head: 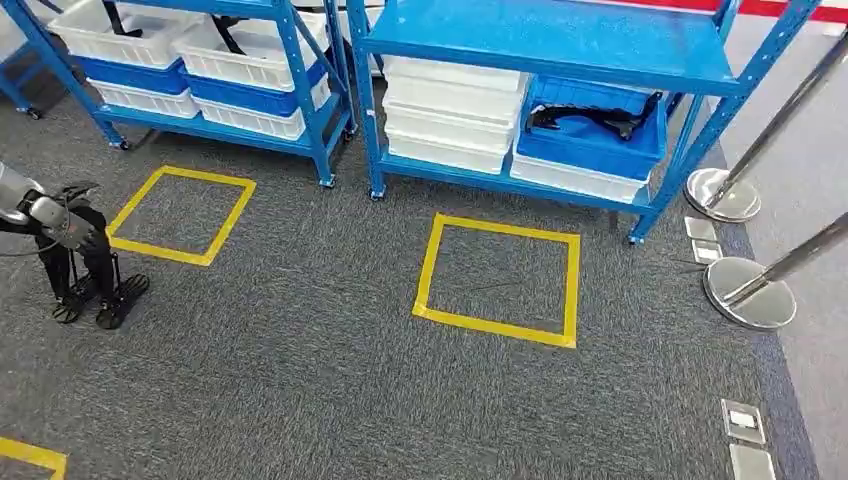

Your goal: Take the parts from the cabinet and place them on the table.

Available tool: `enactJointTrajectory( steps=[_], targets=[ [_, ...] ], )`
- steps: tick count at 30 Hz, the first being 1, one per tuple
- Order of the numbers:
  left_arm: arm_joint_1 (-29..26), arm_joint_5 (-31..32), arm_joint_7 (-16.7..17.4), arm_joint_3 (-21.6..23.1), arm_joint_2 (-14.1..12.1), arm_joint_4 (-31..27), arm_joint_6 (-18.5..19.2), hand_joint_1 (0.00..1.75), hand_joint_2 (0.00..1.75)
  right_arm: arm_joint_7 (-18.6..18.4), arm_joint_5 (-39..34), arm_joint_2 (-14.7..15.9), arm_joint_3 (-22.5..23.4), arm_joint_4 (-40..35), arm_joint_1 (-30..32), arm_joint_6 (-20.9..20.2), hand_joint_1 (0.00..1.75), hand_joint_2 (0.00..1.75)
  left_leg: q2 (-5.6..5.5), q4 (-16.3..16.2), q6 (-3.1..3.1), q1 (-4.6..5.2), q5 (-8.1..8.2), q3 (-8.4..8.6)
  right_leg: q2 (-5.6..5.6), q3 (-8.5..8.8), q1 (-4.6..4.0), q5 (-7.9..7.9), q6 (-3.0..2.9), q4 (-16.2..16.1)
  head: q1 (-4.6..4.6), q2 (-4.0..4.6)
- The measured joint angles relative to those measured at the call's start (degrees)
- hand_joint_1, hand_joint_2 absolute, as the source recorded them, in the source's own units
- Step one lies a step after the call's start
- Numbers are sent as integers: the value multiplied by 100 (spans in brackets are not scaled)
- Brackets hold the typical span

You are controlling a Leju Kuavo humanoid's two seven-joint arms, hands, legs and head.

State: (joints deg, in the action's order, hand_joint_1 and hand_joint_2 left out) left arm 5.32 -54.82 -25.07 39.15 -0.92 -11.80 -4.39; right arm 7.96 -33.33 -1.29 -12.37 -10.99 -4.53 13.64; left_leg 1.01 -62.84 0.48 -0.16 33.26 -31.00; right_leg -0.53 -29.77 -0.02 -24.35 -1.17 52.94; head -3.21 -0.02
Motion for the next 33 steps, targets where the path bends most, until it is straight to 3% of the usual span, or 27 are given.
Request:
enactJointTrajectory(
  steps=[1, 2, 3, 4, 5, 6, 7, 8, 9, 12, 13, 14, 15, 17, 18, 19, 21, 23, 25, 27, 28, 29, 30, 31, 33],
  targets=[
    [-18, -2, 0, 0, -18, 0, 0, 0, 0, 0, 13, -9, -4, -2, -11, 0, 0, 0, -43, -506, 22, -19, 222, -238, 70, -3, 0, 1, -3, 1, 5, 0],
    [-30, -2, 0, 0, -26, 0, 0, 0, 0, 0, 13, -22, -9, -2, -9, -2, 0, 0, -52, -892, 42, -32, 342, -430, 153, -2, 1, 1, -3, 2, 4, 0],
    [-45, -2, 0, 0, -39, 0, 0, 0, 0, 0, 11, -28, -9, -2, -7, -2, 0, 0, -58, -1063, 59, -45, 331, -536, 234, 3, 8, 0, -1, 5, 4, 0],
    [-48, -2, -7, 0, -50, 0, 0, 0, 0, 0, 11, -35, -9, -2, 0, -2, 0, 0, -64, -935, 76, -64, 161, -509, 323, 10, 17, -5, 7, 12, 4, 0],
    [-44, -2, -7, 0, -55, 0, 0, 0, 0, 0, 13, -39, -9, -2, 7, -2, 0, 0, -84, -568, 92, -84, -105, -365, 409, 14, 36, -16, 31, 27, 7, 0],
    [-39, -2, -7, 0, -61, 0, 0, 0, 0, 0, 11, -39, -9, -2, 7, -2, 0, 0, -120, -198, 103, -99, -328, -205, 472, 15, 52, -26, 53, 49, 7, 0],
    [-43, -2, -7, 0, -68, 0, 0, 0, 0, 0, 13, -37, -9, -2, 1, -2, 0, 0, -223, 414, 127, -131, -644, 60, 511, 9, 71, -55, 97, 92, 0, 0],
    [-41, -2, -2, 0, -68, 0, 0, 0, 0, 0, 13, -35, -11, -2, -4, -2, 0, 0, -361, 647, 139, -158, -616, 144, 585, -16, 48, -84, 143, 160, -26, 0],
    [-18, -2, 13, 0, -68, 0, 2, 0, 0, -4, 17, -37, -11, -2, -3, -2, 0, 0, -368, 710, 64, -147, -586, 157, 624, -71, 55, -95, 183, 213, -24, 0],
    [8, 15, 59, 0, -50, 0, -42, 0, 0, -102, 74, -33, -24, -2, 32, 0, 0, 0, -322, 693, -63, -124, -600, 132, 671, -89, 86, -87, 299, 154, -26, 0],
    [12, 39, 74, 0, -30, 0, -44, 0, 0, -160, 109, -20, -39, -2, 34, 0, 0, 0, -281, 725, -112, -151, -590, 151, 554, -141, 86, -123, 319, 198, -26, 0],
    [11, 57, 92, 0, -26, 0, -53, 0, 0, -206, 149, -20, -79, -2, 32, 0, 0, 0, -265, 727, -141, -146, -582, 161, 277, -215, 64, -200, 342, 371, -11, 0],
    [2, 59, 118, 0, -22, 0, -52, 0, 0, -227, 153, -22, -103, -2, 13, -2, 0, 0, -249, 731, -162, -138, -560, 162, 148, -391, 68, -356, 361, 702, 2, 0],
    [-28, 61, 127, 0, -22, 2, -54, 0, 0, -242, 157, -33, -129, -2, -9, -17, 0, 0, -179, 733, -211, -117, -483, 196, 81, -1013, 75, -690, 392, 1785, -4, 0],
    [-41, 61, 129, 0, -22, 2, -52, 0, 0, -247, 164, -33, -155, -2, -4, -31, 0, 0, -144, 733, -212, -110, -447, 222, 78, -1212, 75, -724, 393, 2100, -2, 0],
    [-50, 61, 142, 0, -22, 2, -52, 0, 0, -258, 168, -31, -173, -2, 9, -35, 0, 0, -120, 733, -217, -106, -424, 262, 78, -1287, 74, -657, 385, 2162, -4, 0],
    [-57, 68, 188, 2, -22, 2, -52, 0, 0, -297, 184, -26, -225, -2, 45, -54, 0, 0, -102, 733, -198, -99, -342, 386, 78, -1073, 65, -177, 331, 1579, -2, 0],
    [-47, 74, 219, 2, -15, 2, -52, 0, 0, -299, 201, -17, -247, -2, 46, -109, 0, 0, -75, 749, -174, -99, -246, 522, 35, -616, 29, 345, 217, 566, 0, 0],
    [-33, 77, 234, 4, -7, 2, -52, 0, 0, -306, 208, -13, -256, -2, 27, -111, 0, 0, -66, 762, -89, -68, -152, 565, -33, -404, -20, 18, 177, 268, 9, 0],
    [-34, 77, 232, 7, -7, 2, -52, 0, 0, -306, 210, -9, -260, -2, 23, -111, 0, 0, -37, 880, -15, -84, -109, 657, -27, -355, -38, -65, 125, 307, 7, 0],
    [-3, 77, 225, 7, -7, 2, -52, 0, 0, -306, 210, -9, -264, -2, 18, -111, 0, 0, -14, 938, 26, -64, -68, 781, -6, -260, -27, -90, 102, 218, 2, 0],
    [10, 81, 199, 4, -15, -9, -55, 0, 0, -326, 210, -20, -273, -11, 70, -111, 0, 0, -42, 961, 49, -81, -51, 869, 2, -61, 33, -106, 83, 83, 5, 0],
    [12, 83, 227, 7, -20, -9, -50, 0, 0, -321, 214, -17, -288, -9, 71, -111, 0, 0, -51, 648, 71, -76, -37, 738, 6, 97, 32, -164, 58, -9, -39, 0],
    [20, 85, 253, 7, -35, -9, -46, 0, 0, -321, 214, -13, -297, -9, 57, -111, 0, 0, -55, 160, 83, -79, 54, 424, 4, 214, 32, -216, 19, -62, -50, 0],
    [-15, 85, 251, 7, -50, -9, -46, 0, 0, -321, 214, -13, -315, -9, 51, -111, 0, 0, -67, -847, 109, -81, 149, -372, 33, 450, 32, -379, -3, -131, -50, 0]
  ],
)
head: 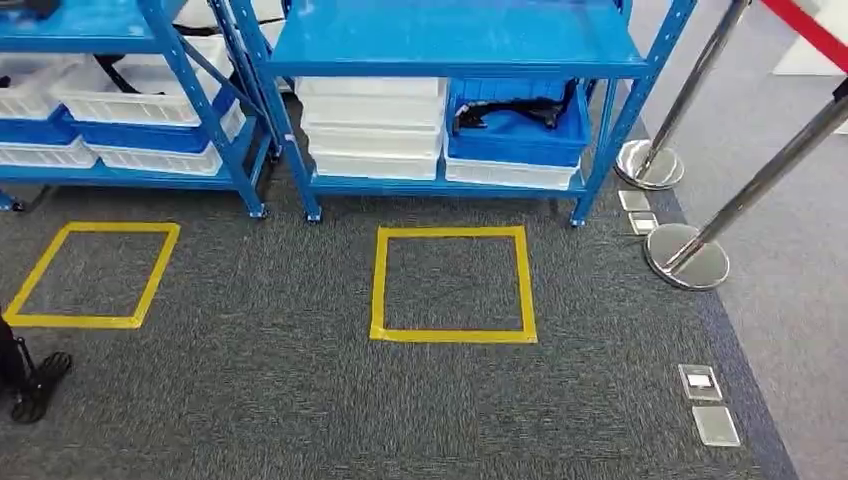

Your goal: Take the parts from the cabinet and place them on the table.

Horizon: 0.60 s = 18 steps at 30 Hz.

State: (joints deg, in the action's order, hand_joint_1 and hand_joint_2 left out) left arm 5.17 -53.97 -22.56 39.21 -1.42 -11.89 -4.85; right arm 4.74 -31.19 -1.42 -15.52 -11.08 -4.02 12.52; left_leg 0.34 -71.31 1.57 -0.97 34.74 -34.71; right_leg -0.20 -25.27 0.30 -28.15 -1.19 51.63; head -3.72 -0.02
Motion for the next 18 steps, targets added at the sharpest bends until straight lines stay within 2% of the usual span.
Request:
enactJointTrajectory(
  steps=[1, 2, 3, 5, 6, 7, 8, 9, 10, 11, 12, 13, 14, 15, 17, 18],
  targets=[
    [-36, 0, -2, 0, -11, 0, 0, 0, 0, -2, 0, -2, -18, 0, 12, 0, 0, 0, -6, -226, 8, 0, -103, -305, 31, 133, 1, -99, 2, -20, -2, 0],
    [-72, 0, -11, 0, -20, 2, 0, 0, 0, -4, 0, -9, -29, 0, 26, 0, 0, 0, -7, -169, 13, 0, -380, -484, 60, 300, 7, -214, 13, -45, -7, 0],
    [-101, 0, -15, 0, -33, 2, 0, 0, 0, -13, 0, -15, -33, 0, 54, 0, 0, 0, -7, 160, 8, 0, -823, -542, 83, 493, 13, -333, 27, -70, 0, 0],
    [-120, 0, -4, 0, -48, 2, 0, 0, 0, -13, 0, -17, -35, 2, 70, 0, 0, 0, -7, 1160, -17, 2, -1784, -468, 109, 797, 29, -573, 54, -122, 0, 0],
    [-131, 0, 11, 0, -55, 11, 0, 0, 0, -13, 0, -15, -37, 13, 76, 0, 0, 0, -24, 1007, -44, 44, -1646, -450, 124, 897, 19, -670, 100, -218, 18, 0],
    [-120, 2, 31, 2, -59, 11, 4, 0, 0, -13, 0, -22, -42, 4, 33, 0, 0, 0, -24, 1160, -85, 74, -1494, -311, 152, 993, 23, -743, 156, -258, -19, 0],
    [-100, 6, 17, 2, -59, 11, 4, 0, 0, -24, 0, -22, -48, 2, 10, 0, 0, 0, -26, 1339, -138, 73, -1186, -128, 139, 1056, 25, -782, 202, -320, -28, 0],
    [-69, 9, 17, 2, -59, 11, 4, 0, 0, -37, 0, -26, -57, -2, -8, 0, 0, 0, -41, 1358, -204, 74, -1078, -109, 125, 1156, 25, -758, 228, -361, -26, 0],
    [-51, 18, 20, 2, -46, 11, 4, 0, 0, -39, 0, -24, -64, -4, -40, 0, 0, 0, -44, 1405, -238, 71, -1023, -70, 128, 1044, 25, -616, 252, -191, -26, 0],
    [-42, 18, 31, 2, -24, 11, 0, 0, 0, -42, 0, -24, -68, -9, -76, 0, 0, 0, -62, 1505, -269, 16, -993, 62, 119, 708, 25, -398, 283, 374, -20, 0],
    [-47, 20, 39, 2, -13, 11, 4, 0, 0, -44, 0, -31, -77, -9, -70, 0, 0, 0, -68, 1605, -283, 12, -951, 189, 89, 315, 25, -178, 322, 982, -9, 0],
    [-55, 20, 48, 4, -9, 15, 2, 0, 0, -44, -2, -31, -81, -9, -68, 0, 0, 0, -64, 1710, -292, 8, -894, 351, 83, -68, 28, -169, 348, 1444, -6, 0],
    [-66, 20, 52, 7, -9, 15, 7, 0, 0, -44, -11, -24, -83, -7, -45, 2, 0, 0, -65, 1822, -312, 4, -841, 536, 81, -378, 35, -322, 364, 1722, -11, 0],
    [-88, 20, 52, 9, -9, 15, 7, 0, 0, -50, -13, -20, -83, 0, -10, 2, 0, 0, -72, 1936, -318, -1, -785, 751, 81, -662, 37, -589, 376, 1863, -11, 0],
    [-128, 20, 63, 11, -7, 15, 7, 0, 0, -55, -15, -20, -83, 11, 46, 7, 0, 0, -118, 2164, -297, -13, -665, 1190, 74, -1053, 38, -1157, 374, 1779, -7, 0],
    [-146, 20, 70, 11, -7, 15, 7, 0, 0, -55, -15, -15, -83, 15, 76, 7, 0, 0, -137, 2269, -275, -16, -587, 1413, 70, -1217, 37, -1244, 359, 1575, -4, 0]
  ],
)
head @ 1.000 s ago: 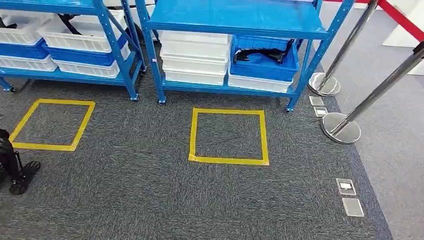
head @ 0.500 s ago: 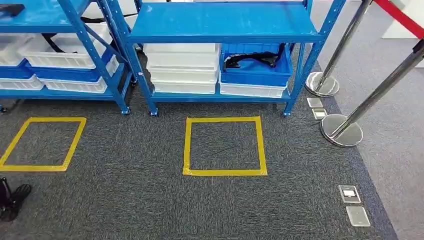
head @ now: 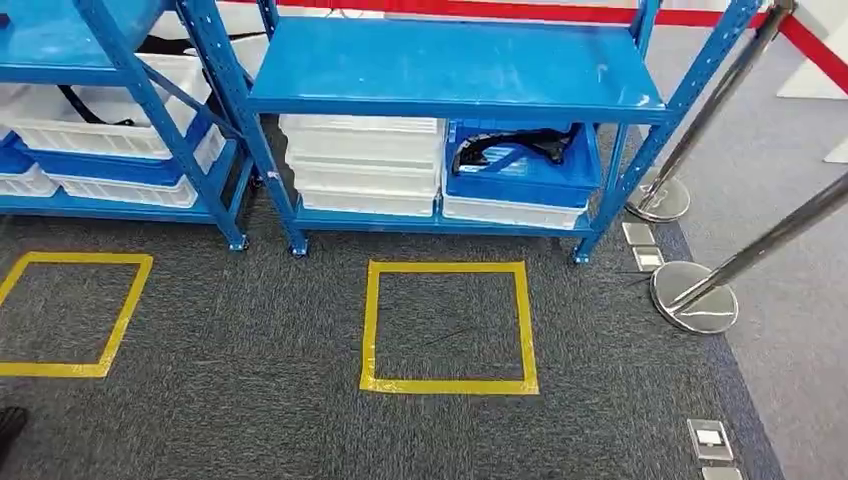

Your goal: Take the parts from the cabinet and place them on the table.

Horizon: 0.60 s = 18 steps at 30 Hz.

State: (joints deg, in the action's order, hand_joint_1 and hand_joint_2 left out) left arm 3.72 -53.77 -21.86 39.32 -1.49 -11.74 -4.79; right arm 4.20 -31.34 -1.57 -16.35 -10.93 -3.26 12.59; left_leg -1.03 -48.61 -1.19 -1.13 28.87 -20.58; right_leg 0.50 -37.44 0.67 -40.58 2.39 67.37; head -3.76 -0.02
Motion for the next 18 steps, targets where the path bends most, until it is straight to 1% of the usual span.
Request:
enactJointTrajectory(
  steps=[1, 2, 3, 4, 5, 6, 7, 8, 9, 10, 11, 12, 13, 14, 15, 16, 17, 18],
  targets=[
    [-7, 0, 0, 0, 7, 2, -4, 0, 0, 0, 0, 2, 0, 2, 12, 0, 0, 0, -8, 70, 25, 0, 90, 197, -2, -121, -2, 191, -24, -323, 0, 0],
    [-5, 0, 2, 0, 11, 2, -4, 0, 0, 0, 0, 4, 0, 2, 21, 2, 0, 0, -9, 97, 39, 1, 196, 364, -5, -197, -7, 684, -67, -709, -2, 0],
    [-30, 0, 11, 0, 17, 9, -4, 0, 0, 0, -2, 9, 0, 18, 63, 2, 0, 0, -7, 116, 60, 1, 323, 334, -23, -235, -23, 1669, -129, -1159, 2, 0],
    [-16, 4, 37, 0, 20, 17, -4, 0, 0, -4, -2, 9, 0, 42, 84, 4, 0, 0, -49, -1, 88, 28, 476, 523, -39, -358, -44, 2217, -161, -1457, 2, 0],
    [5, 4, 31, 0, 20, 17, -4, 0, 0, -22, -2, 9, -2, 37, 62, 2, 0, 0, -70, 26, 138, 69, 642, 542, -34, -246, -65, 2125, -173, -1219, 16, 0],
    [22, 2, 11, 0, 22, 17, -15, 0, 0, -39, -7, -2, -2, 37, 58, 7, 0, 0, -69, 41, 160, 64, 719, 777, 13, -199, -55, 2245, -216, -1174, 11, 0],
    [40, 4, 26, 0, 22, 20, -13, 0, 0, -39, -7, -6, -4, 37, 24, 9, 0, 0, -60, -178, 205, 68, 638, 717, 22, -120, -34, 2160, -266, -1157, 13, 0],
    [79, 4, 33, 0, 13, 20, -13, 0, 0, -39, -7, -18, -4, 31, -45, 9, 0, 0, -59, -411, 219, 56, 584, 659, 23, -44, -30, 2119, -304, -1160, 0, 0],
    [116, 4, 37, 0, 4, 20, -15, 0, 0, -39, -7, -17, -4, 28, -72, 9, 0, 0, -2, -810, 239, 51, 547, 465, 28, 3, -33, 2074, -339, -1160, -13, 0],
    [157, 4, 50, 0, -2, 17, -13, 0, 0, -39, -11, -9, -2, 28, -87, 11, 0, 0, 33, -1237, 249, 53, 610, 185, 33, 39, -46, 2029, -389, -1162, -26, 0],
    [184, 4, 52, 0, -2, 17, -9, 0, 0, -39, -11, -4, -2, 26, -116, 11, 0, 0, 39, -1627, 257, 53, 819, -118, 35, 79, -62, 1977, -424, -1172, -28, 0],
    [182, 4, 50, 0, -7, 17, -9, 0, 0, -39, -22, -7, -4, 24, -129, 11, 0, 0, 38, -1908, 257, 53, 1140, -388, 37, 122, -79, 1926, -445, -1173, -24, 0],
    [171, 4, 48, 0, -20, 17, -9, 0, 0, -44, -31, -11, -4, 24, -128, 11, 0, 0, 38, -2060, 252, 54, 1422, -599, 49, 170, -96, 1870, -457, -1172, -26, 0],
    [163, 4, 46, 0, -26, 17, -7, 0, 0, -46, -39, -13, -4, 24, -124, 11, 0, 0, 38, -2073, 237, 54, 1580, -758, 57, 239, -117, 1813, -464, -1172, -26, 0],
    [156, 4, 44, 2, -33, 17, -7, 0, 0, -46, -44, -17, -4, 24, -125, 11, 0, 0, 38, -1960, 216, 57, 1529, -842, 63, 310, -135, 1759, -467, -1172, -28, 0],
    [148, 4, 44, 2, -33, 17, -7, 0, 0, -50, -44, -15, -2, 24, -115, 11, 0, 0, 38, -1697, 180, 73, 1274, -870, 65, 387, -159, 1705, -467, -1172, -24, 0],
    [144, 4, 44, 2, -33, 17, -9, 0, 0, -50, -44, -13, -2, 24, -107, 11, 0, 0, 38, -1328, 121, 98, 835, -864, 66, 457, -177, 1657, -465, -1174, -24, 0],
    [129, 4, 44, 0, -39, 20, -9, 0, 0, -50, -44, -20, -4, 26, -94, 11, 0, 0, 41, -942, 44, 142, 308, -870, 66, 470, -174, 1627, -466, -1191, -22, 0]
  ],
)
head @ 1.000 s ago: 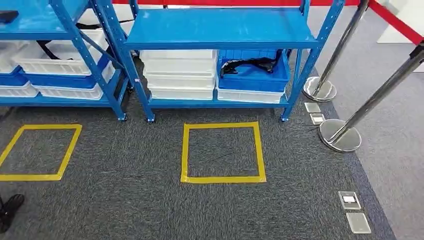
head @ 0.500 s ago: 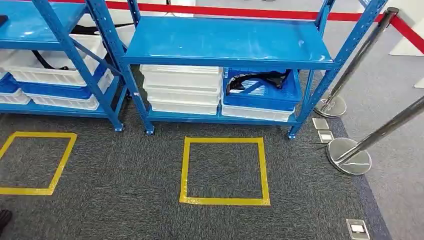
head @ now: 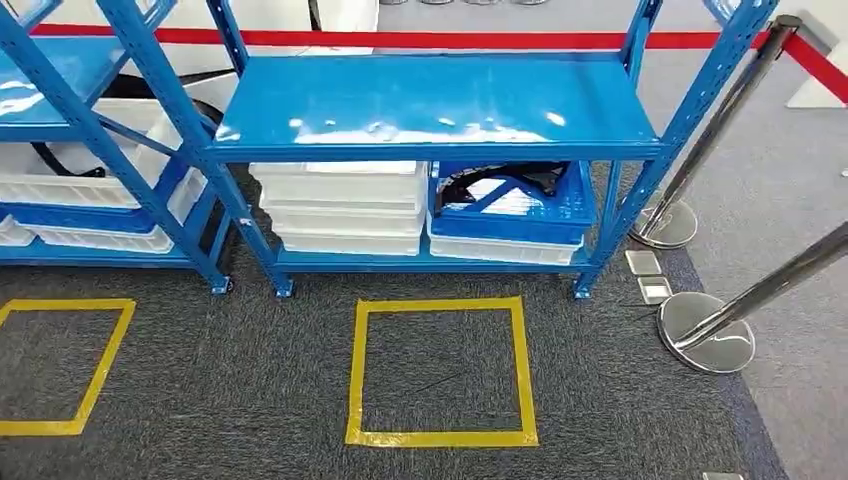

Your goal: Take the parts from the cabinet and place them on the table.

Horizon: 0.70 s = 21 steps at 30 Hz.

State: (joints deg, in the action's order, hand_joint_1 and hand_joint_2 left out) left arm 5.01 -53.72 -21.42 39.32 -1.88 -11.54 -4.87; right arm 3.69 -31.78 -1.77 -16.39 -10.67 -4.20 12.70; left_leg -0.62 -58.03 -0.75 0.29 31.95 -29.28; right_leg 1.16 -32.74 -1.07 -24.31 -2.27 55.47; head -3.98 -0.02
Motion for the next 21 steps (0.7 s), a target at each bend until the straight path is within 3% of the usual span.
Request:
enactJointTrajectory(
  steps=[1, 2, 3, 5, 6, 7, 9, 10, 11, 12, 13, 15, 16, 18, 20, 21],
  targets=[
    [-13, 0, 18, 0, -28, 9, -7, 0, 0, 0, 0, -13, 0, 4, -3, 0, 0, 0, -32, 160, -49, 57, -195, -81, 20, 47, -32, -26, 18, 50, 2, 0],
    [-10, 0, 17, 2, -28, 9, -4, 0, 0, 0, 0, -22, 0, 4, -9, 0, 0, 0, -86, 138, -71, 61, -24, -70, 62, 37, -32, -57, 48, 61, -4, 0],
    [-18, 0, 11, 2, -28, 9, -4, 0, 0, 0, 0, -22, 0, 2, -21, 0, 0, 0, -78, 158, -74, 60, -269, -55, 77, 26, -34, -88, 70, 97, -7, 0],
    [-1, 0, 0, 2, -22, 9, -4, 0, 0, 0, 0, -20, 0, 2, -17, 0, 0, 0, -69, 187, -103, 54, -310, -39, 102, 42, -37, -113, 105, 91, -11, 0],
    [26, 0, 2, 2, 16, 2, 2, 0, 0, 0, 0, 0, 0, 4, -12, 0, 0, 0, -43, 242, -129, -19, -358, -14, 93, 10, -51, -173, 135, 132, -15, 0],
    [34, 0, 2, 2, 20, 4, 2, 0, 0, 0, 0, -11, -2, 2, -14, 0, 0, 0, -47, 261, -132, -20, -361, -2, 37, -60, -51, -322, 217, 303, 6, 0],
    [28, 0, 2, 2, 28, 4, 2, 0, 0, 0, -4, -9, -9, 2, -37, 0, 0, 0, -14, 260, -151, -26, -349, 2, -39, -452, 38, -773, 333, 1192, 24, 0],
    [23, 0, -2, 2, 35, 4, 4, 0, 0, 0, -7, -9, -17, 2, -35, 4, 0, 0, -1, 259, -159, -26, -341, 6, -56, -648, 64, -916, 364, 1606, 20, 0],
    [20, 0, -11, 2, 37, 4, 4, 0, 0, 0, -9, -11, -22, 2, -31, 20, 0, 0, 3, 257, -157, -33, -329, 12, -73, -779, 82, -942, 380, 1854, 22, 0],
    [19, 0, -13, 2, 37, 4, 9, 0, 0, 0, -11, -13, -26, 4, -18, 24, 0, 0, 1, 257, -151, -38, -315, 30, -84, -765, 96, -828, 387, 1803, 22, 0],
    [19, 0, -20, 2, 37, 4, 9, 0, 0, 0, -11, -11, -28, 4, -16, 24, 0, 0, -1, 257, -148, -40, -299, 53, -87, -640, 102, -619, 382, 1518, 24, 0],
    [22, 0, -22, 2, 44, 4, 11, 0, 0, 0, -13, -9, -31, 2, -26, 26, 0, 0, -5, 258, -119, -42, -250, 126, -88, -200, 99, -112, 328, 584, 24, 0],
    [25, 0, -22, 2, 53, 4, 11, 0, 0, 0, -13, -4, -31, 2, -35, 26, 0, 0, -3, 260, -94, -43, -227, 157, -84, -31, 83, -56, 271, 234, 22, 0],
    [43, 0, -17, 2, 63, 4, 11, 0, 0, 0, -13, -4, -33, 2, -46, 26, 0, 0, -4, 249, -30, -17, -198, 118, -96, 94, 57, -173, 212, 52, 24, 0],
    [42, 0, -22, 2, 63, 4, 11, 0, 0, 0, -15, -4, -37, 2, -46, 26, 0, 0, 8, 302, 34, -31, -210, 138, -81, 84, 43, -170, 165, 43, 15, 0],
    [45, -2, -24, 2, 55, 4, 11, 0, 0, 0, -17, -7, -39, 0, -49, 26, 0, 0, 6, 294, 66, -23, -178, 159, -89, 139, 99, -133, 124, -58, 2, 0]
  ],
)
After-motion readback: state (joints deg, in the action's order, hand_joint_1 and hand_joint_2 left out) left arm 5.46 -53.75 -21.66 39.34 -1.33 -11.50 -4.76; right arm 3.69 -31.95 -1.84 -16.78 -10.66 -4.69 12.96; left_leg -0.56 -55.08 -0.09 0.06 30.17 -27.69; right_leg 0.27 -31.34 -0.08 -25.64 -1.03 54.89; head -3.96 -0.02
